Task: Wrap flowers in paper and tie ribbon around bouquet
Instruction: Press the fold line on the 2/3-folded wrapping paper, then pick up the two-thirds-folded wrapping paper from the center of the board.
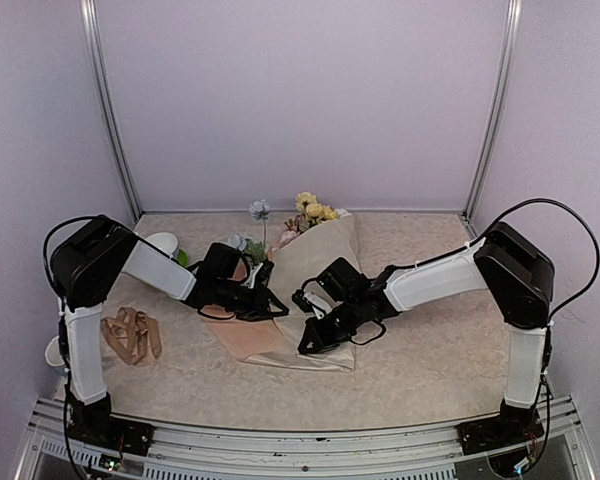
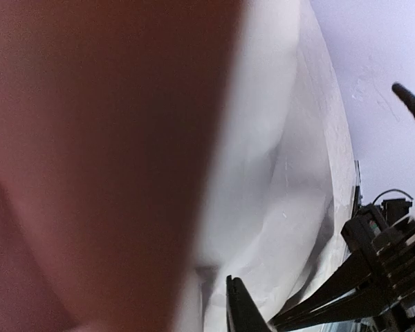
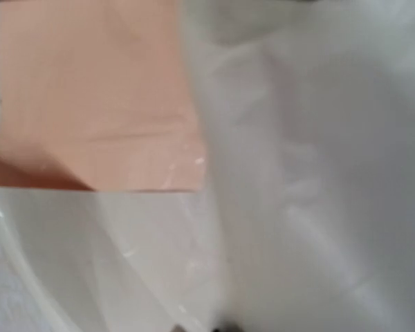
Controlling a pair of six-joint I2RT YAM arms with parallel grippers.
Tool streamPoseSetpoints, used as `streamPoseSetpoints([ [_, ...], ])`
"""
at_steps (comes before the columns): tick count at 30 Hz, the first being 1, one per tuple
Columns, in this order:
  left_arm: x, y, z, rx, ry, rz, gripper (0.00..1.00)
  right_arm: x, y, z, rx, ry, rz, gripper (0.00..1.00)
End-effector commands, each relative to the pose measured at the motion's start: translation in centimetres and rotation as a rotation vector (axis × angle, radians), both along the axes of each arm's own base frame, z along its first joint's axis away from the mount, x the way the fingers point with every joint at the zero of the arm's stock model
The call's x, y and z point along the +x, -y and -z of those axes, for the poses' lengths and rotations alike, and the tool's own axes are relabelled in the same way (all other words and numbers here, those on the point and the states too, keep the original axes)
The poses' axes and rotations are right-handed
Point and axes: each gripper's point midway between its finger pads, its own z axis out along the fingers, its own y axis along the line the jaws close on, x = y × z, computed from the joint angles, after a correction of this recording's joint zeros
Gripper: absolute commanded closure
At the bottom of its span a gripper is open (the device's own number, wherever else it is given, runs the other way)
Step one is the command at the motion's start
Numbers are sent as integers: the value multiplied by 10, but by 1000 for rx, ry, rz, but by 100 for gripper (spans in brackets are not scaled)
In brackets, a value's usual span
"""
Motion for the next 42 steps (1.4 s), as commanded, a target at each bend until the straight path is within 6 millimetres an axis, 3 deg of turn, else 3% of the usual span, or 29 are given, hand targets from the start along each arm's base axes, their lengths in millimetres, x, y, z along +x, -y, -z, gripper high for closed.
streamPoseSetpoints([
  [1, 12, -31, -6, 102, 31, -118, 75, -22, 15, 30, -97, -77, 1, 100],
  [6, 49, -102, -14, 246, 81, -380, 71, -28, 20, 37, -114, -89, 10, 100],
  [9, 59, -139, -17, 274, 69, -482, 72, -28, 18, 36, -113, -81, 6, 100],
  [12, 51, -148, -29, 267, 87, -528, 70, -25, 16, 33, -111, -69, 8, 100],
  [16, 23, -152, -35, 260, 36, -551, 60, -27, 11, 29, -96, -65, -4, 100],
  [20, -19, -142, -50, 262, 7, -536, 56, -26, 11, 31, -109, -54, 11, 100],
  [24, -81, -107, -54, 280, -62, -414, 48, -27, 10, 34, -108, -65, 22, 100],
  [28, -131, -77, -51, 138, -207, -424, 40, -26, 10, 36, -111, -72, 39, 100],
  [30, -137, -71, -53, 95, -224, -468, 37, -26, 7, 35, -103, -66, 40, 100],
  [34, -122, -65, -58, 94, -214, -587, 35, -27, 1, 30, -84, -48, 45, 100],
  [38, -130, -54, -48, 124, -274, -720, 34, -30, -1, 25, -77, -24, 45, 100],
  [42, -140, -42, -42, 31, -371, -815, 35, -35, 4, 24, -72, -24, 58, 100],
])
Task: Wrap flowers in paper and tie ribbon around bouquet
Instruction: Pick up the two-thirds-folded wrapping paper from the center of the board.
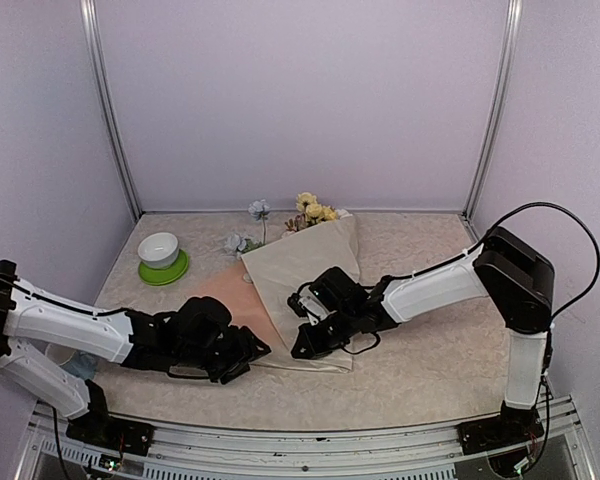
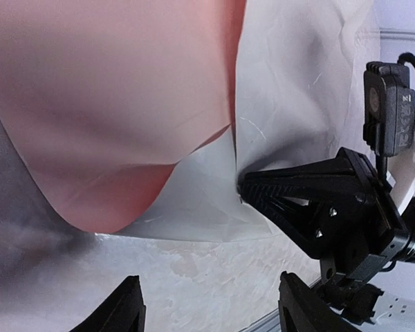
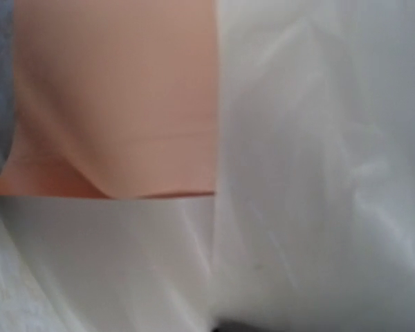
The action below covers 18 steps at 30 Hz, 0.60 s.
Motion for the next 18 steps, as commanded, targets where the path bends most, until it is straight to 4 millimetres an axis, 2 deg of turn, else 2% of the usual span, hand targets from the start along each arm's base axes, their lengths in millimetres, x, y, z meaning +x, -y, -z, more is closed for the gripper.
streamPoseSetpoints([
  [1, 2, 9, 4, -95, -71, -227, 35, -24, 21, 24, -89, -51, 10, 100],
  [3, -4, 14, 4, -56, -87, -259, 34, -27, 25, 25, -87, -53, 12, 100],
  [6, -3, 5, 13, 11, -99, -335, 33, -29, 30, 28, -91, -50, 18, 100],
  [10, 3, 1, 27, -33, -127, -414, 34, -29, 35, 30, -109, -44, 25, 100],
  [15, 5, 0, 36, -28, -146, -448, 35, -32, 30, 26, -71, -47, 11, 100],
  [18, 12, -7, 38, -32, -158, -498, 39, -31, 25, 24, -57, -50, 0, 100],
])
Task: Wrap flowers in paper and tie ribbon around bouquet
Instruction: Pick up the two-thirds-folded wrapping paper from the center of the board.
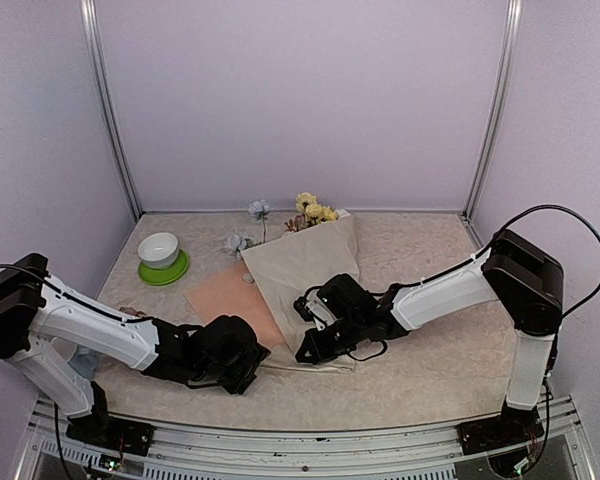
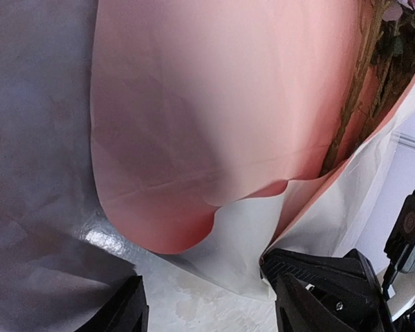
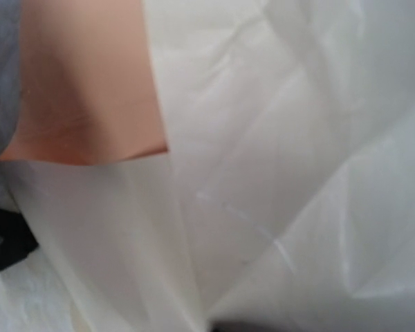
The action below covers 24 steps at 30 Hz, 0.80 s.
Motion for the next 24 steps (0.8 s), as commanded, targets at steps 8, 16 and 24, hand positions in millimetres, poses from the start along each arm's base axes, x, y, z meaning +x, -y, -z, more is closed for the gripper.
streamPoseSetpoints([
  [8, 21, -21, 8, 32, -11, -114, 69, -19, 11, 22, -81, -69, -25, 100],
  [16, 22, -24, 10, 5, -18, -98, 100, -16, 7, 20, -82, -65, -28, 100],
  [24, 41, -2, -29, 74, 161, 54, 100, -14, -3, 13, -14, -100, -31, 100],
])
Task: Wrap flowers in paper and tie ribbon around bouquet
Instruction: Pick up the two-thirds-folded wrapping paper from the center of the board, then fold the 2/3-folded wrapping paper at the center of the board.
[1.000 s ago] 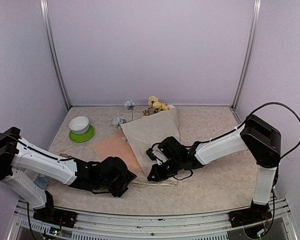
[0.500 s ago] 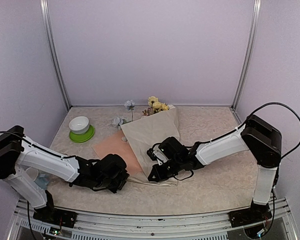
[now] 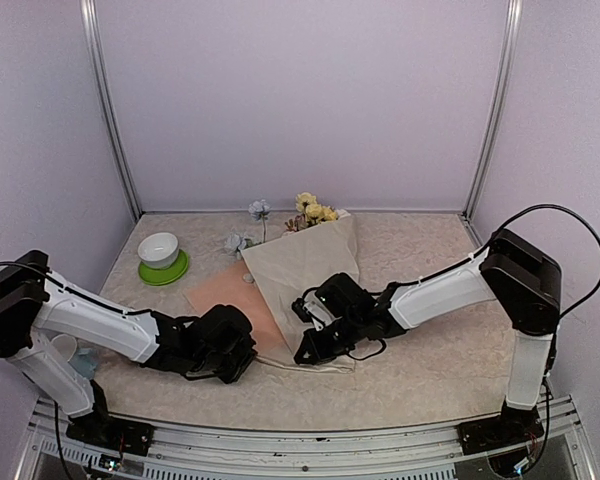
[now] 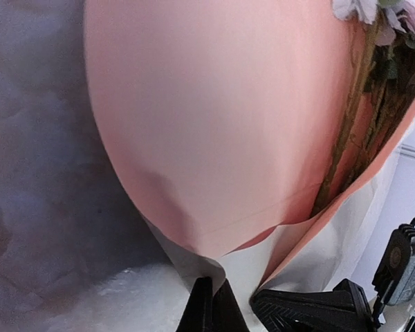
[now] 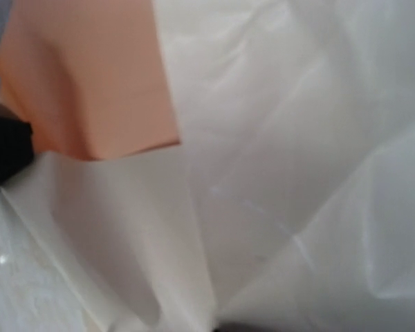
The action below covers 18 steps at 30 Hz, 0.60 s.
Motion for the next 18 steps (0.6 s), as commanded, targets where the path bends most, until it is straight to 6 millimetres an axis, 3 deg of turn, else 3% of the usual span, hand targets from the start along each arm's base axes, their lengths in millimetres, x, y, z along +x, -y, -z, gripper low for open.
streamPoseSetpoints([
  [1, 19, 20, -39, 45, 155, 112, 100, -11, 0, 14, -8, -77, -14, 100],
  [5, 25, 38, -66, 109, 263, 217, 100, -12, -1, 12, 35, -107, -3, 100],
  [12, 36, 70, -88, 176, 368, 396, 100, -6, -9, -2, 92, -100, -7, 100],
  [18, 47, 104, -75, 203, 333, 622, 100, -1, -12, -7, 130, -115, 2, 100],
])
